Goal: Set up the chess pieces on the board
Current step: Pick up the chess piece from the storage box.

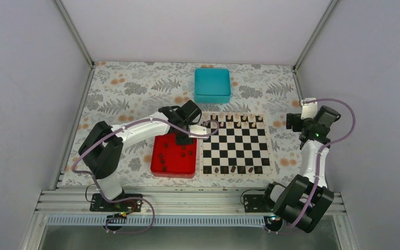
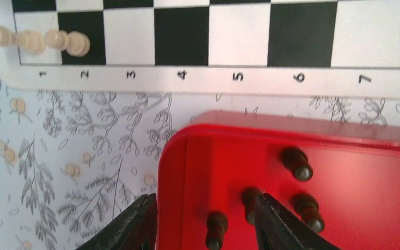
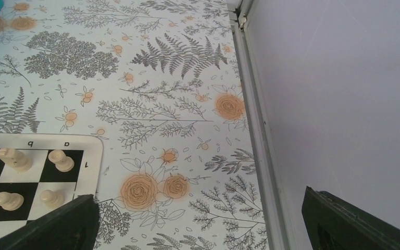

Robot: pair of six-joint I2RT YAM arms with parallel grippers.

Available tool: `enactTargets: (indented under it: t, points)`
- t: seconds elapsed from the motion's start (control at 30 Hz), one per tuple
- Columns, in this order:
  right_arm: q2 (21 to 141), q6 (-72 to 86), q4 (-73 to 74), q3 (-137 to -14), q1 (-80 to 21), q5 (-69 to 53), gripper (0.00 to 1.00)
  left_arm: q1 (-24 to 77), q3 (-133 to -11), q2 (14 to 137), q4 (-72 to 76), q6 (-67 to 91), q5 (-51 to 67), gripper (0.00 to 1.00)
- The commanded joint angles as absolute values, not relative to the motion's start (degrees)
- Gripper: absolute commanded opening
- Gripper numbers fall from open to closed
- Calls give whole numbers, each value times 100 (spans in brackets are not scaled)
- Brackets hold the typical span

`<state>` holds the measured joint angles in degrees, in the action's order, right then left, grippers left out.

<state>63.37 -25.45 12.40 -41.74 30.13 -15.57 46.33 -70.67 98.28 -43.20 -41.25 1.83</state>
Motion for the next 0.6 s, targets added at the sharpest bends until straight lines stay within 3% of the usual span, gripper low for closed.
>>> enactTargets:
  t: [0.0,0.57]
  points:
    - [6236,-2643,1291,-4106,3076,-1765,100,4838,-7320,10092,-4238,-4008,360,47]
    - [6249,-2755,1441,-4116,3076,-2002,100,5087,-7251,10437,-4481,-3932,296,49]
